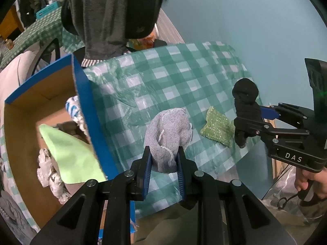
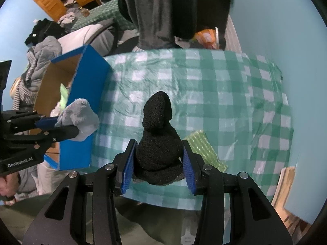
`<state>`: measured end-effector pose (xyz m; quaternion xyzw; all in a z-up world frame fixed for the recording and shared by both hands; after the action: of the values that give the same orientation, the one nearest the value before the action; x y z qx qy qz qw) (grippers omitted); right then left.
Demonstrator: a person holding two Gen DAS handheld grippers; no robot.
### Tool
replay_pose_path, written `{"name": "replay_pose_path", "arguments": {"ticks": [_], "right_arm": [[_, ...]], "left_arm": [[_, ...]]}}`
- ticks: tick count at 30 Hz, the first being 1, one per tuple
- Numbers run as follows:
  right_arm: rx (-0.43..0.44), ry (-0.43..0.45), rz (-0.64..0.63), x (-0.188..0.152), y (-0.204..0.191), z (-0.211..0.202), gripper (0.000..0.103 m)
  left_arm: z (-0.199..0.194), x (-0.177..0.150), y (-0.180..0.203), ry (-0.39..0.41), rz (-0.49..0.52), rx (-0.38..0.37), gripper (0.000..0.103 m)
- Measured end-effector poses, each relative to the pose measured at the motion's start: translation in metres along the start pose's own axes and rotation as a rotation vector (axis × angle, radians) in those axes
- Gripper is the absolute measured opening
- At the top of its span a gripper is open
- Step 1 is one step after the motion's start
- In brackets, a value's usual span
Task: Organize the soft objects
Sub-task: 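Lift both socks and carry them over the cardboard box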
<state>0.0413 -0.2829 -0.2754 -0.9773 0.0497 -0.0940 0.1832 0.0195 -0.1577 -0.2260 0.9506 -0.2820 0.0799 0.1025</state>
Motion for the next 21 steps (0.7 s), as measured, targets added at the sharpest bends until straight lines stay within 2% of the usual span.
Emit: {"name": "replay_pose_path", "arguments": {"ticks": [9, 21], "right_arm": [[0.037, 0.027, -0.08, 0.017, -0.035, -0.015, 0.042], [0.08, 0.023, -0.225, 0.031, -0.087, -0.01, 0.042]], "left_arm": [[-0.024, -0.002, -0.02, 0.045, -0.071, 0.026, 0.023], [-0.045, -0.017, -0.051, 0.085, -0.176, 0.066, 0.023]]}}
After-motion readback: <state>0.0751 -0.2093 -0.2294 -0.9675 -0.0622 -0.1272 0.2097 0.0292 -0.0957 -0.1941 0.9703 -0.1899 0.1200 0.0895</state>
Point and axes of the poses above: each gripper's, at about its wrist camera, not at the fingertips, and z roughly the way its jaws point, y to its right, x to its top, the point moved 9 cm from there along z, roughly the way its jaws point, and after that the axes turned 14 degrees about z, right-handed, at the moved point
